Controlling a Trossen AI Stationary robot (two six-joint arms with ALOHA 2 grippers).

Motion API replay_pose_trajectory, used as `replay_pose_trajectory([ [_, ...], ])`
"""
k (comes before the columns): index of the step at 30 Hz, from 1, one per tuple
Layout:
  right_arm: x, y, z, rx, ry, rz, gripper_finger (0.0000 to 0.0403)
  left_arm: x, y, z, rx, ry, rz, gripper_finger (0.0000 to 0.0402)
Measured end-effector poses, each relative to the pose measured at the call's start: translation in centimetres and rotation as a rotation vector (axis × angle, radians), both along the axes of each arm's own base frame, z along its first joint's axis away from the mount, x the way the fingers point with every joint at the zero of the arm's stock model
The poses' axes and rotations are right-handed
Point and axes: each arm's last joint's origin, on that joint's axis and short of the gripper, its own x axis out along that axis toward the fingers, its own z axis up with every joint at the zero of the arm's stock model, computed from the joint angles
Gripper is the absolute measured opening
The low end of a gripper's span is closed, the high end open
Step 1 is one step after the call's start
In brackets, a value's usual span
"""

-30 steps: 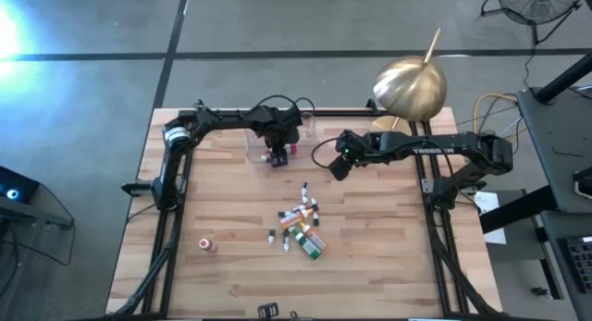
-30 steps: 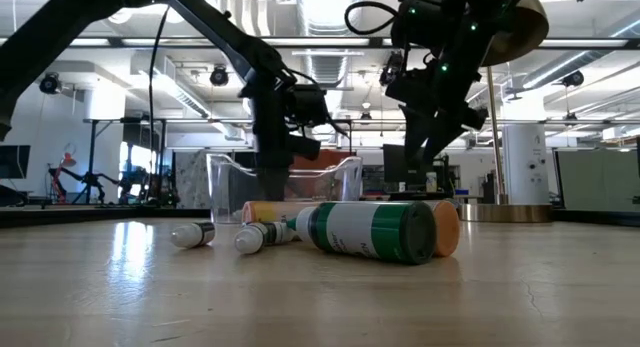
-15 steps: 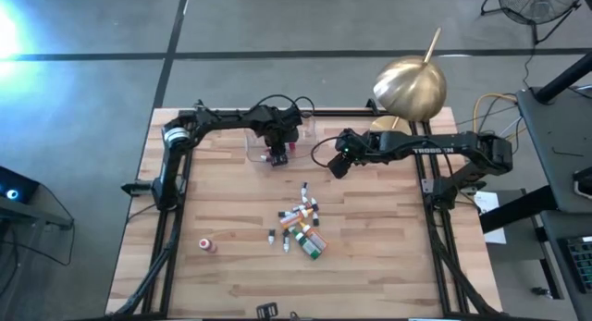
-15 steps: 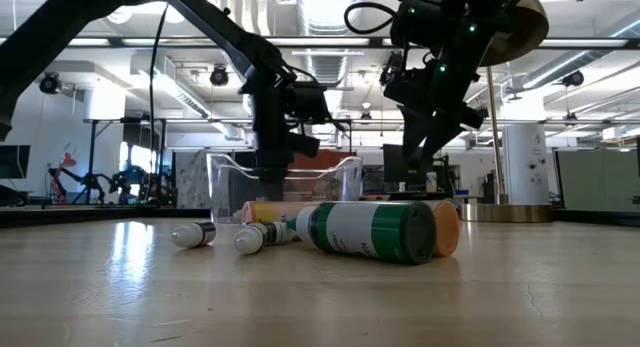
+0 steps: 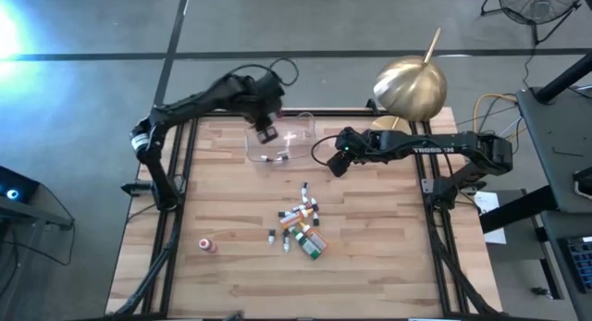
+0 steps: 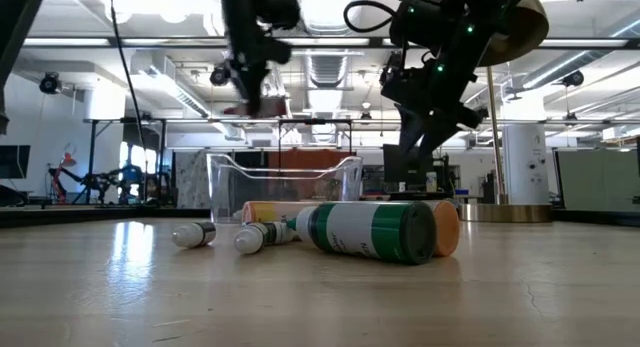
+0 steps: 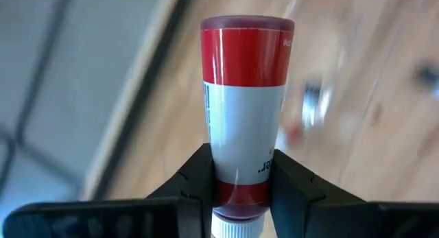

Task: Pick & Place food coloring
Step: Remove the large red food coloring bottle from the transparent bin to the table

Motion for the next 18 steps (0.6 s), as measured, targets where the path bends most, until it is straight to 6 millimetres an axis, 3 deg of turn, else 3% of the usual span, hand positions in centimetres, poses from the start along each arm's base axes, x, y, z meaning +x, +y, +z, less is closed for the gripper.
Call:
replay_pose_trajectory([
  [5, 0.0, 0.0, 0.0, -0.002, -0.003, 0.0, 0.0219, -2.2, -1.5, -2.1, -0.174, 0.285, 0.098, 0.0082],
  [13, 0.2, 0.0, 0.1, -0.017, -0.002, 0.036, 0.0219, -2.1, -2.8, -5.7, -0.348, 0.344, 0.147, 0.0091],
  [18, 0.2, 0.0, 0.1, -0.01, -0.003, 0.042, 0.0219, -0.9, -5.2, -4.5, -0.394, 0.233, 0.079, 0.0092],
])
